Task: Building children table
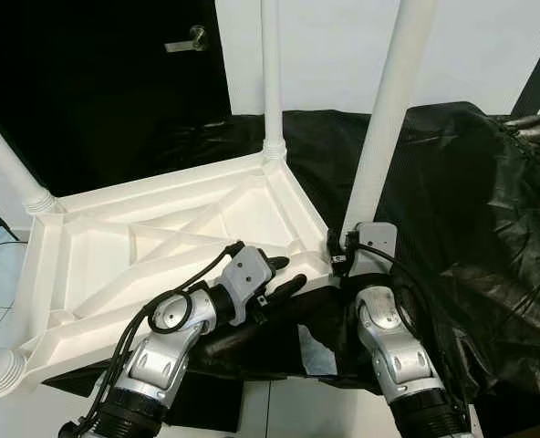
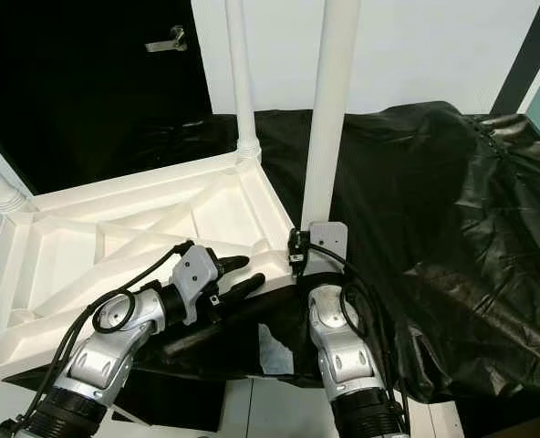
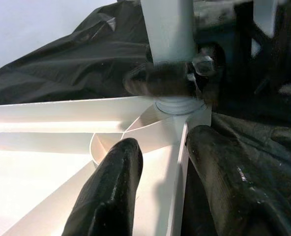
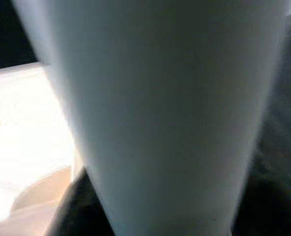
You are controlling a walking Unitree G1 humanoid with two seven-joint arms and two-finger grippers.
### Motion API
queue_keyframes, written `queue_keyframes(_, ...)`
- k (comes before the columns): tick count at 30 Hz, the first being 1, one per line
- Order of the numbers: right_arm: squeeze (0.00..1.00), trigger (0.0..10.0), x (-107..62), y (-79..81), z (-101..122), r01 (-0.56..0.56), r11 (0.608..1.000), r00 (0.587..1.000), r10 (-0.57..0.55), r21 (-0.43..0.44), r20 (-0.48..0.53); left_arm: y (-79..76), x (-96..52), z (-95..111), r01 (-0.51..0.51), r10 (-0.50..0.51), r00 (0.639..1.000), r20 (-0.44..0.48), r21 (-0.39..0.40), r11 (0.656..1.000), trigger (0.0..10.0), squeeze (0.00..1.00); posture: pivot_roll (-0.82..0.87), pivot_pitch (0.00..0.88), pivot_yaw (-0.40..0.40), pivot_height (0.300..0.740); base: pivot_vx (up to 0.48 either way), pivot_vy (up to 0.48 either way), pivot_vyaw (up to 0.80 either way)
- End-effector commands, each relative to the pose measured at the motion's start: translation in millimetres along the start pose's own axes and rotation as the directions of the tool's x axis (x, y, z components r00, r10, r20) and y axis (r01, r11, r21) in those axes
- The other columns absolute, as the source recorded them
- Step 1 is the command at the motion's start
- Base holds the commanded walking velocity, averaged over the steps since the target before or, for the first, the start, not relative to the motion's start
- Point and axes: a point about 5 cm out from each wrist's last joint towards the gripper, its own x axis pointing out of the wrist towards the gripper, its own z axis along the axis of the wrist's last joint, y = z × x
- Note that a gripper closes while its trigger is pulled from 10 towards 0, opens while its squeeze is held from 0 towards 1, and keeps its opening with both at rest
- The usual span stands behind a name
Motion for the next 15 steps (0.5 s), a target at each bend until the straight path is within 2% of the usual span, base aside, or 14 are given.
queue_keyframes(1,1.00,10.0,-4.5,0.0,-6,-0.062,0.998,0.998,0.062,0.016,-0.014,1.4,0.2,-1,-0.012,0.012,1.000,-0.012,0.009,1.000,10.0,0.00,-0.04,0.000,0.047,0.740,0.000,0.000,0.00)
queue_keyframes(6,1.00,10.0,-6.3,-14.3,-3,-0.137,0.991,0.990,0.137,-0.002,0.030,0.0,-1.5,-2,-0.011,0.011,1.000,-0.014,0.006,1.000,10.0,0.00,-0.04,0.000,0.048,0.740,0.000,0.000,0.00)
queue_keyframes(7,1.00,10.0,-7.1,-24.5,-1,-0.212,0.977,0.976,0.213,-0.018,0.052,-0.5,-2.2,-3,-0.010,0.010,1.000,-0.016,0.004,1.000,10.0,0.00,-0.04,0.000,0.049,0.740,0.000,0.000,0.00)
queue_keyframes(10,1.00,10.0,-6.8,-31.9,0,-0.268,0.963,0.961,0.270,-0.028,0.054,-0.7,-2.1,-3,-0.008,0.008,1.000,-0.017,0.004,1.000,10.0,0.00,-0.04,0.000,0.048,0.740,0.000,0.000,0.00)
queue_keyframes(11,0.95,10.0,-6.2,-36.0,1,-0.311,0.950,0.949,0.312,-0.027,0.051,-0.8,-2.0,-3,-0.007,0.007,1.000,-0.017,0.004,1.000,10.0,0.00,-0.04,0.000,0.048,0.740,0.000,0.000,0.00)
queue_keyframes(12,0.95,10.0,-6.2,-36.0,1,-0.311,0.950,0.949,0.312,-0.027,0.051,-0.8,-2.0,-3,-0.007,0.007,1.000,-0.017,0.004,1.000,10.0,0.00,-0.04,0.000,0.048,0.740,0.000,0.000,0.00)
queue_keyframes(13,0.00,10.0,-5.6,-38.8,2,-0.359,0.933,0.932,0.360,-0.029,0.051,-0.7,-1.7,-3,-0.006,0.007,1.000,-0.017,0.004,1.000,10.0,0.00,-0.04,0.000,0.048,0.740,0.000,0.000,0.00)
queue_keyframes(14,0.00,10.0,-4.2,-41.3,4,-0.408,0.912,0.911,0.409,-0.029,0.050,-0.5,-1.3,-3,-0.006,0.006,1.000,-0.017,0.004,1.000,10.0,0.00,-0.05,0.000,0.045,0.740,0.000,0.000,0.00)
queue_keyframes(15,0.00,10.0,-4.2,-41.3,4,-0.408,0.912,0.911,0.409,-0.029,0.050,-0.5,-1.3,-3,-0.006,0.006,1.000,-0.017,0.004,1.000,10.0,0.00,-0.05,0.000,0.045,0.740,0.000,0.000,0.00)
